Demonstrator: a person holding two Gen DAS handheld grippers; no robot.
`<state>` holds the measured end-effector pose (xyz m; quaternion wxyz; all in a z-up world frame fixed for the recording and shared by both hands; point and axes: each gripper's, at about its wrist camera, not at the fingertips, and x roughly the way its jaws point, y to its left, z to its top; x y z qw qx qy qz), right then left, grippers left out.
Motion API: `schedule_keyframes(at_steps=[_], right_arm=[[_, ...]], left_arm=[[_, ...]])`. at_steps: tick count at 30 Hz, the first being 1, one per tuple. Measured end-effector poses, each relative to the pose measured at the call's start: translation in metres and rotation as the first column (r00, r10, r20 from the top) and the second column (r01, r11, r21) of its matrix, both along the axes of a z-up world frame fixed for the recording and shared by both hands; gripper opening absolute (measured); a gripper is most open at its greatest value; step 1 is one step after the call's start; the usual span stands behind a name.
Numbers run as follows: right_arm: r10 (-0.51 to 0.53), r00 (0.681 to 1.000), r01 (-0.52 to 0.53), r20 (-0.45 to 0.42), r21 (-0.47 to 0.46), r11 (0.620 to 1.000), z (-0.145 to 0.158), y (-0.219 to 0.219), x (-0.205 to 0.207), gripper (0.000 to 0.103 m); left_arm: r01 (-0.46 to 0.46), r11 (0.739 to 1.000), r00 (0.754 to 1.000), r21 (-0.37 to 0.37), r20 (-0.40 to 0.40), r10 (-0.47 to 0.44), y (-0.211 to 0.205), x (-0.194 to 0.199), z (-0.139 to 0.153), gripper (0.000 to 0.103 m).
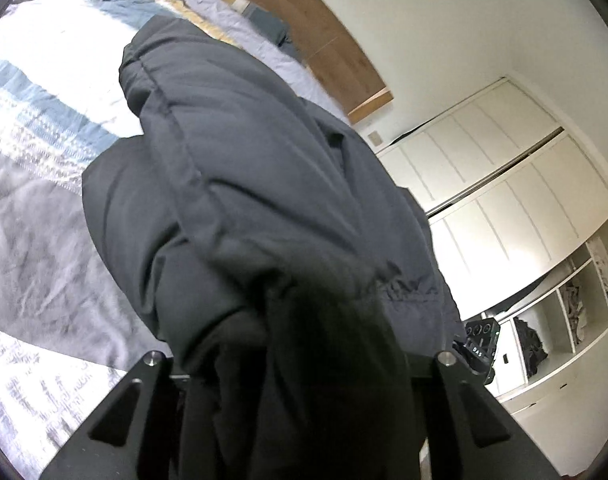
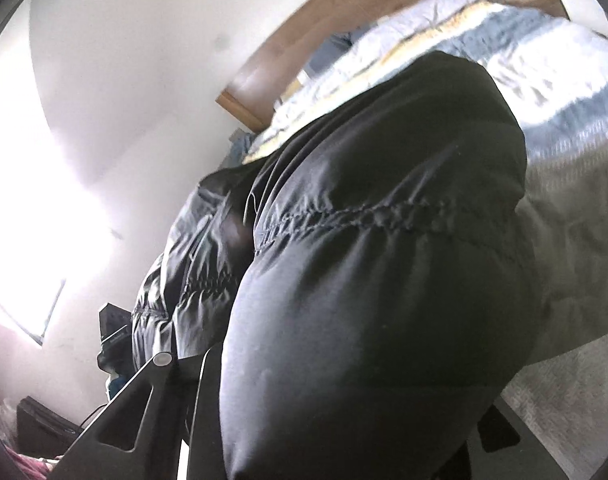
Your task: Fold large clothes
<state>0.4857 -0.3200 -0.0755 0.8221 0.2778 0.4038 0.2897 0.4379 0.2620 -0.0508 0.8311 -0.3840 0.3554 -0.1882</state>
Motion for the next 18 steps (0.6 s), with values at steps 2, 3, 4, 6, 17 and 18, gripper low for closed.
schedule_keyframes(at_steps=[2, 3, 4, 6, 17, 18], right_arm=[[-0.005, 1.000, 0.005, 0.015, 0.008, 1.000, 0.010, -0.005, -0.007, 0.026], [-0.007, 1.000, 0.007, 0.022, 0.009, 1.000, 0.014, -0.007, -0.010, 0.026], [-0.008, 1.000, 0.008, 0.026, 0.010, 1.000, 0.016, -0.012, -0.016, 0.026], [-0.013, 0.999, 0.013, 0.038, 0.015, 1.000, 0.024, -0.017, -0.027, 0.025], [-0.077, 0.997, 0.078, -0.020, 0.014, 0.997, -0.016, -0.029, -0.045, 0.026], [-0.090, 0.995, 0.090, -0.050, -0.001, 0.996, -0.029, -0.029, -0.043, 0.026]], left_arm=[[0.003, 1.000, 1.000, 0.000, 0.016, -0.003, -0.003, -0.011, 0.007, 0.025], [0.006, 1.000, 1.000, 0.003, 0.026, -0.007, -0.012, -0.014, 0.013, 0.025], [0.010, 1.000, 0.999, 0.003, 0.036, -0.011, -0.015, -0.017, 0.019, 0.025], [0.016, 1.000, 0.999, -0.001, 0.051, -0.016, -0.025, -0.018, 0.026, 0.025], [0.030, 0.999, 1.000, 0.020, -0.006, -0.030, -0.044, -0.053, -0.016, 0.025], [0.020, 0.999, 0.999, 0.036, -0.037, -0.019, -0.042, -0.051, -0.028, 0.025]])
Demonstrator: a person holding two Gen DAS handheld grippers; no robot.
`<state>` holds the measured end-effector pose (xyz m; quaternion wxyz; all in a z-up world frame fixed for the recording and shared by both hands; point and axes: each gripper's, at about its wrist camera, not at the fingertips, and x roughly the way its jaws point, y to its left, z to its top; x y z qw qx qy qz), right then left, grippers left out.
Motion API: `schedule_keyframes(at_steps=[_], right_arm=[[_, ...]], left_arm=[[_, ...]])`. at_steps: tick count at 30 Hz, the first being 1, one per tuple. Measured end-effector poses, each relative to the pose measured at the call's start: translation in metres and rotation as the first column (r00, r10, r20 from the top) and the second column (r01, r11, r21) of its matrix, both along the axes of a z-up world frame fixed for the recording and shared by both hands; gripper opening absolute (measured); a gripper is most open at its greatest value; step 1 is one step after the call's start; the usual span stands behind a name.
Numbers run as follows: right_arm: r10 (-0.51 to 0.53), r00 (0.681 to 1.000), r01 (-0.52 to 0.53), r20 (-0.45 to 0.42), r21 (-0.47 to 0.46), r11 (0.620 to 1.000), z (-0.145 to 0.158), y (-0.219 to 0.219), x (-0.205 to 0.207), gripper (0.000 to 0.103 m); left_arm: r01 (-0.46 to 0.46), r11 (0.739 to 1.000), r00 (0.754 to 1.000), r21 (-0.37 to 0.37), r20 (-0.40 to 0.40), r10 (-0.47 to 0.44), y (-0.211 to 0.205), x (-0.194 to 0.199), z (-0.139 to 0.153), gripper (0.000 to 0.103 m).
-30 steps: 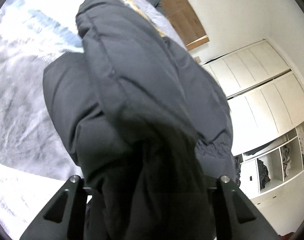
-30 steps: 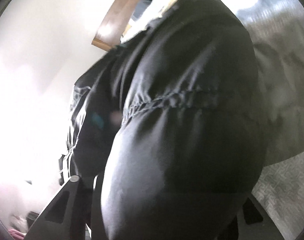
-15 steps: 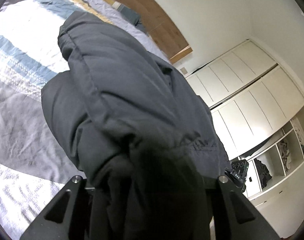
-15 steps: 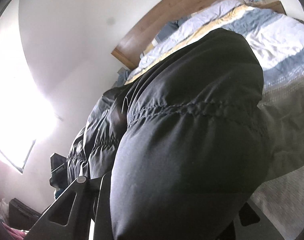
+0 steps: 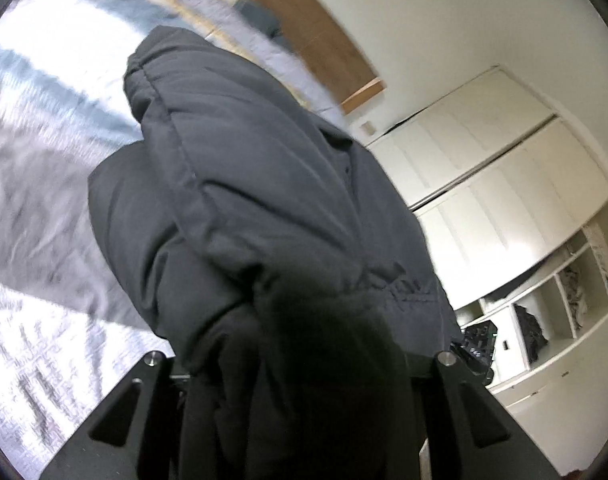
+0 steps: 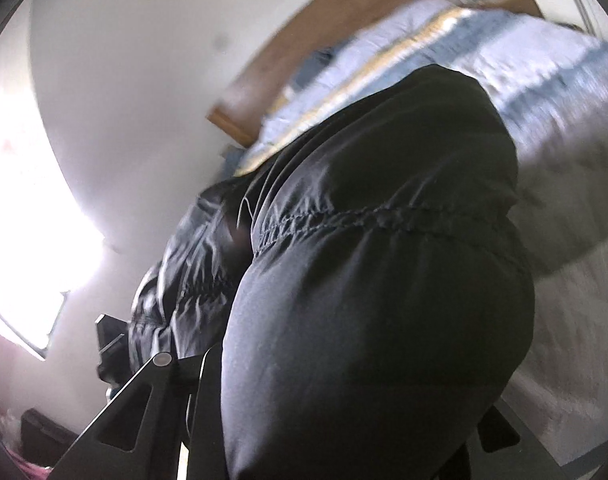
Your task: Fold large clothes
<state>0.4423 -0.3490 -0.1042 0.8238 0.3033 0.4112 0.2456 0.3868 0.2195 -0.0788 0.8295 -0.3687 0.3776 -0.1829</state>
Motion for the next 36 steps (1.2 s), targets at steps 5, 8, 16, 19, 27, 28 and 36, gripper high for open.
schedule_keyframes(at_steps=[5, 8, 16, 19, 27, 28, 36], right_arm=[[-0.049, 0.994, 0.046, -0.096, -0.034, 0.998, -0.042, -0.008, 0.008, 0.030], [-0.068, 0.990, 0.055, -0.121, -0.102, 0.993, -0.049, -0.009, 0.015, 0.047], [-0.237, 0.967, 0.215, -0.098, -0.196, 0.957, -0.034, -0.041, 0.015, 0.103], [-0.285, 0.956, 0.261, -0.077, -0.232, 0.937, -0.012, -0.053, -0.001, 0.103], [-0.254, 0.967, 0.227, -0.003, -0.437, 0.870, 0.043, -0.035, -0.086, 0.103], [-0.247, 0.969, 0.224, 0.008, -0.446, 0.866, 0.043, -0.034, -0.096, 0.103], [-0.209, 0.975, 0.219, 0.079, -0.516, 0.828, 0.062, 0.008, -0.199, 0.103]], left_arm=[[-0.060, 0.998, 0.993, -0.018, -0.106, 0.058, 0.023, 0.002, -0.043, 0.034], [-0.057, 0.998, 0.986, 0.009, -0.158, 0.057, 0.034, 0.001, -0.055, 0.050], [-0.082, 0.996, 0.963, 0.023, -0.254, 0.085, 0.077, -0.022, -0.037, 0.064], [-0.150, 0.987, 0.958, 0.057, -0.240, 0.159, 0.096, -0.036, -0.020, 0.065], [-0.309, 0.929, 0.929, 0.202, -0.146, 0.341, 0.096, -0.122, 0.038, 0.069], [-0.314, 0.922, 0.927, 0.227, -0.137, 0.350, 0.091, -0.132, 0.042, 0.069], [-0.347, 0.818, 0.910, 0.458, -0.045, 0.411, 0.014, -0.223, 0.069, 0.069]])
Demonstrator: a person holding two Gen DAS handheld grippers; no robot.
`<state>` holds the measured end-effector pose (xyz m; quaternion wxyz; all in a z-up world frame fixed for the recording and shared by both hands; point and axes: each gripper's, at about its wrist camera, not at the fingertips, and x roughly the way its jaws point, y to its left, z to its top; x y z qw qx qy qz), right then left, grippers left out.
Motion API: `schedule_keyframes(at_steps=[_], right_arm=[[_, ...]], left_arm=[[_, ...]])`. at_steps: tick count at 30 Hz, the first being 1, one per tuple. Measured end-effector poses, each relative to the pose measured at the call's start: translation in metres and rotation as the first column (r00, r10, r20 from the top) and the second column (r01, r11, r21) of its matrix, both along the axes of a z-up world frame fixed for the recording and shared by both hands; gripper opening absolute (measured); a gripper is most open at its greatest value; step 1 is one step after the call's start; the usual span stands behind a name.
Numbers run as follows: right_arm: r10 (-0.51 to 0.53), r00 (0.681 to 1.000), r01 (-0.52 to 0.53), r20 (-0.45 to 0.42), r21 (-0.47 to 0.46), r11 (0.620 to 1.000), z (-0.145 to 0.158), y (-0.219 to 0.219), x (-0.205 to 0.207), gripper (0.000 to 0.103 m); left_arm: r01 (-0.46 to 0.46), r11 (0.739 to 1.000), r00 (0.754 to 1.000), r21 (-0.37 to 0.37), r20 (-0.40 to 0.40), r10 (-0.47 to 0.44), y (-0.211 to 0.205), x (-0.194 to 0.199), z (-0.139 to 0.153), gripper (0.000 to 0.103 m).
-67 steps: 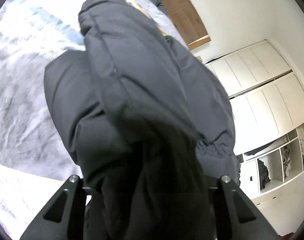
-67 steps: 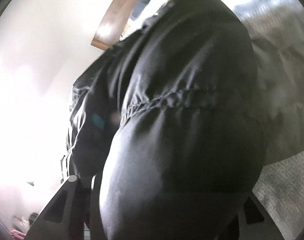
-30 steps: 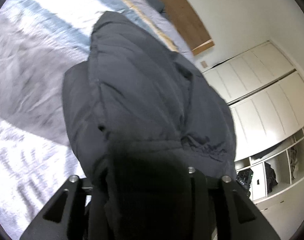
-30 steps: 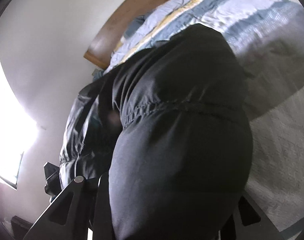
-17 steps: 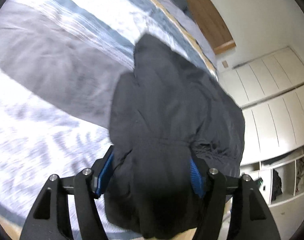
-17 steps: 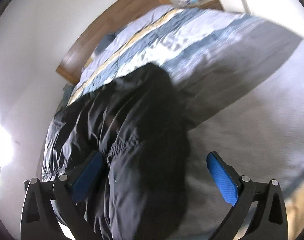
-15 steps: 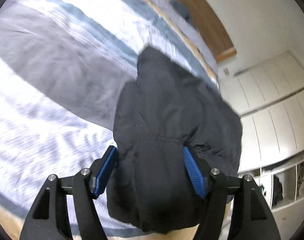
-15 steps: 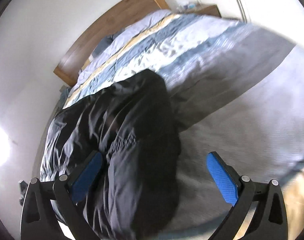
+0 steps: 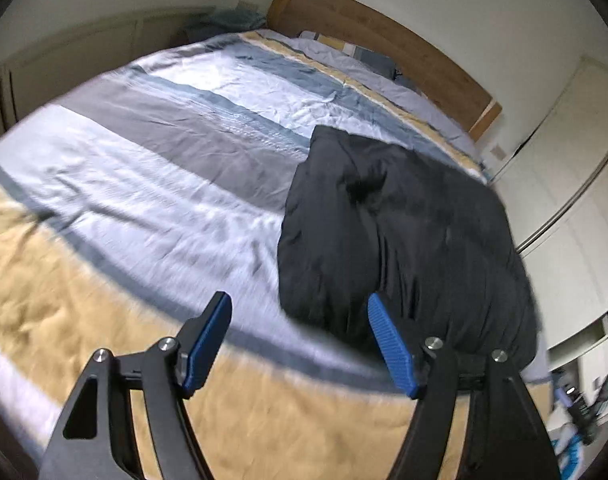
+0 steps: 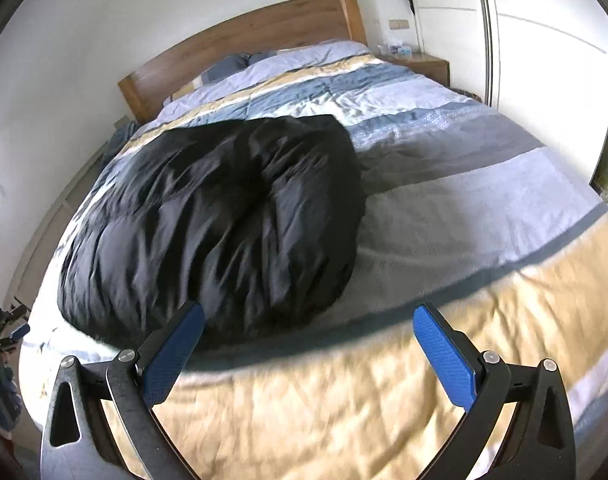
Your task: Fold large clothes
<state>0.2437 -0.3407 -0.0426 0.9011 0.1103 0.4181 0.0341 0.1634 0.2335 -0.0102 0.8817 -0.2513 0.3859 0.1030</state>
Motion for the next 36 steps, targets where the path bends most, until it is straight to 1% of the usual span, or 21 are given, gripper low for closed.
schedule_keyframes(at_steps=[2, 3, 6, 10, 14, 18, 22, 25, 29, 36], right_arm=[[0.013, 1.000, -0.013, 0.019, -0.003, 1.000, 0.004, 0.012, -0.020, 0.103], [0.019, 0.999, -0.019, 0.029, -0.012, 1.000, 0.006, 0.019, -0.032, 0.103], [0.047, 0.997, -0.045, 0.057, -0.047, 0.998, 0.010, 0.041, -0.062, 0.103], [0.070, 0.994, -0.065, 0.084, -0.071, 0.995, 0.013, 0.065, -0.099, 0.103], [0.075, 0.991, -0.065, 0.114, -0.088, 0.994, 0.019, 0.080, -0.129, 0.103], [0.064, 0.986, -0.052, 0.154, -0.086, 0.995, 0.031, 0.086, -0.154, 0.103], [0.056, 0.978, -0.040, 0.201, -0.085, 0.996, 0.046, 0.088, -0.172, 0.103], [0.059, 0.969, -0.037, 0.238, -0.092, 0.995, 0.057, 0.092, -0.184, 0.103], [0.071, 0.960, -0.042, 0.272, -0.113, 0.993, 0.067, 0.097, -0.196, 0.103], [0.083, 0.951, -0.047, 0.298, -0.127, 0.991, 0.073, 0.101, -0.206, 0.103]], left_arm=[[-0.001, 0.998, 1.000, 0.058, 0.002, 0.001, -0.021, -0.020, 0.004, 0.069], [0.000, 0.995, 1.000, 0.100, 0.009, -0.001, -0.033, -0.032, 0.007, 0.069], [0.009, 0.981, 0.999, 0.195, 0.037, -0.017, -0.065, -0.059, 0.016, 0.069], [0.036, 0.962, 0.995, 0.272, 0.081, -0.060, -0.105, -0.096, 0.038, 0.069], [0.039, 0.934, 0.989, 0.354, 0.120, -0.086, -0.134, -0.125, 0.057, 0.069], [0.033, 0.917, 0.981, 0.398, 0.162, -0.105, -0.156, -0.149, 0.076, 0.069], [-0.007, 0.895, 0.972, 0.446, 0.213, -0.099, -0.172, -0.168, 0.094, 0.069], [-0.008, 0.892, 0.965, 0.453, 0.237, -0.112, -0.178, -0.177, 0.102, 0.069], [-0.003, 0.883, 0.961, 0.469, 0.246, -0.127, -0.186, -0.183, 0.107, 0.069], [-0.006, 0.865, 0.954, 0.502, 0.262, -0.145, -0.200, -0.190, 0.110, 0.069]])
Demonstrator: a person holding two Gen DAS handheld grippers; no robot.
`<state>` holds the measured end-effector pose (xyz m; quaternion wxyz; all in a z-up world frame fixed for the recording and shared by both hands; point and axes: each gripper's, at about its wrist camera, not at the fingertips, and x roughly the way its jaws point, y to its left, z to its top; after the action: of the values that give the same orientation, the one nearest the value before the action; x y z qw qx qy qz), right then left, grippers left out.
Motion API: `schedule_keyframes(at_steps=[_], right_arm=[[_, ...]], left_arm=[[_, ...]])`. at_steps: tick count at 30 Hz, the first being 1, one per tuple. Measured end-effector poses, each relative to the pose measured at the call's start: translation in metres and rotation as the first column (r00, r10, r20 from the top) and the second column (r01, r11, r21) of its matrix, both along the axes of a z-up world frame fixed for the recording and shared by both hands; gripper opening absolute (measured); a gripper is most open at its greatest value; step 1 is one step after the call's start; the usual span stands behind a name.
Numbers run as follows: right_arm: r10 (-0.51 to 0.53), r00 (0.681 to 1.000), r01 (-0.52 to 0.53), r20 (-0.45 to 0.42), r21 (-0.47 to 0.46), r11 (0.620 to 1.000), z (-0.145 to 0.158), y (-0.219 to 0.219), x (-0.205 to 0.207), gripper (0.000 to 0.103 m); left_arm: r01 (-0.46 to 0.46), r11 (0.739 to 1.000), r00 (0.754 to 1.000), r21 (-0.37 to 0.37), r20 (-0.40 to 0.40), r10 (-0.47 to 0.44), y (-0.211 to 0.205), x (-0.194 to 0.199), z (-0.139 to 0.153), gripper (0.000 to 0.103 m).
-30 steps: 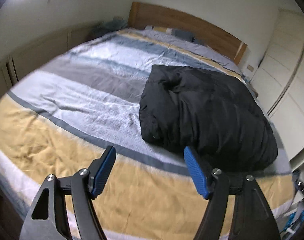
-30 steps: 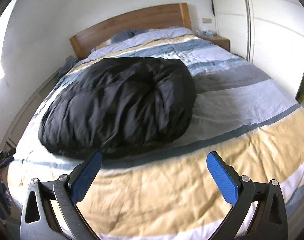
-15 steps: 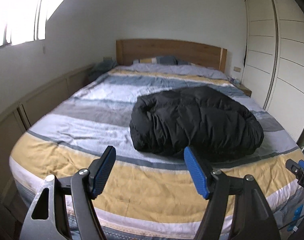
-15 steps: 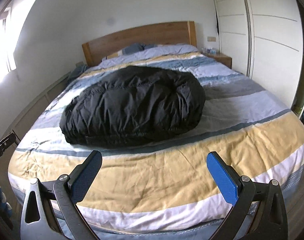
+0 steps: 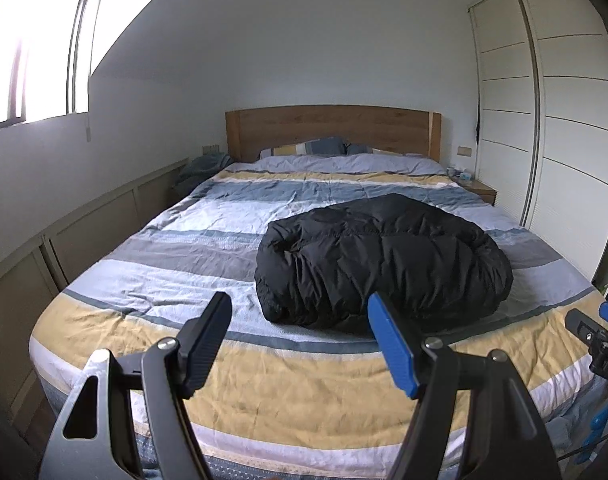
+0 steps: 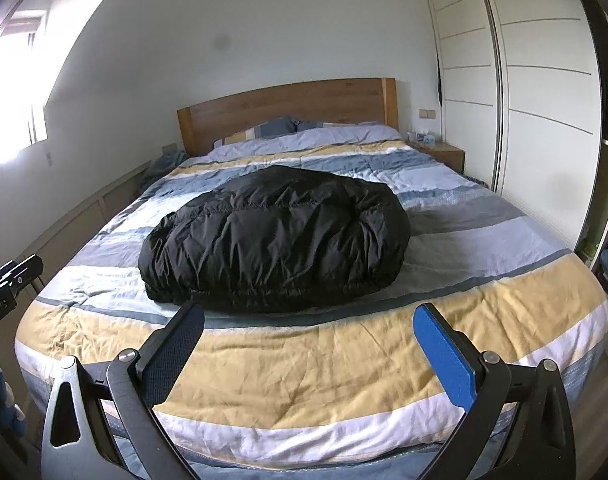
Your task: Fold large clothes
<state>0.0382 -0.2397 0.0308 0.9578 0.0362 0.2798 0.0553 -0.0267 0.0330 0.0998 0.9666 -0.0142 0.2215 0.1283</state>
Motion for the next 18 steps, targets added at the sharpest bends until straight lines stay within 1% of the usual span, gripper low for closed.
schedule_keyframes(at_steps=[5, 18], right_arm=[[0.000, 1.000, 0.001, 0.009, -0.019, 1.000, -0.001, 0.002, -0.002, 0.103], [-0.021, 1.000, 0.020, -0.022, -0.031, 0.999, -0.013, -0.004, 0.005, 0.103]], left_arm=[[0.013, 1.000, 1.000, 0.006, -0.003, -0.013, -0.005, -0.001, -0.002, 0.069], [0.033, 0.999, 0.999, 0.014, -0.040, -0.033, -0.007, 0.009, -0.017, 0.069]])
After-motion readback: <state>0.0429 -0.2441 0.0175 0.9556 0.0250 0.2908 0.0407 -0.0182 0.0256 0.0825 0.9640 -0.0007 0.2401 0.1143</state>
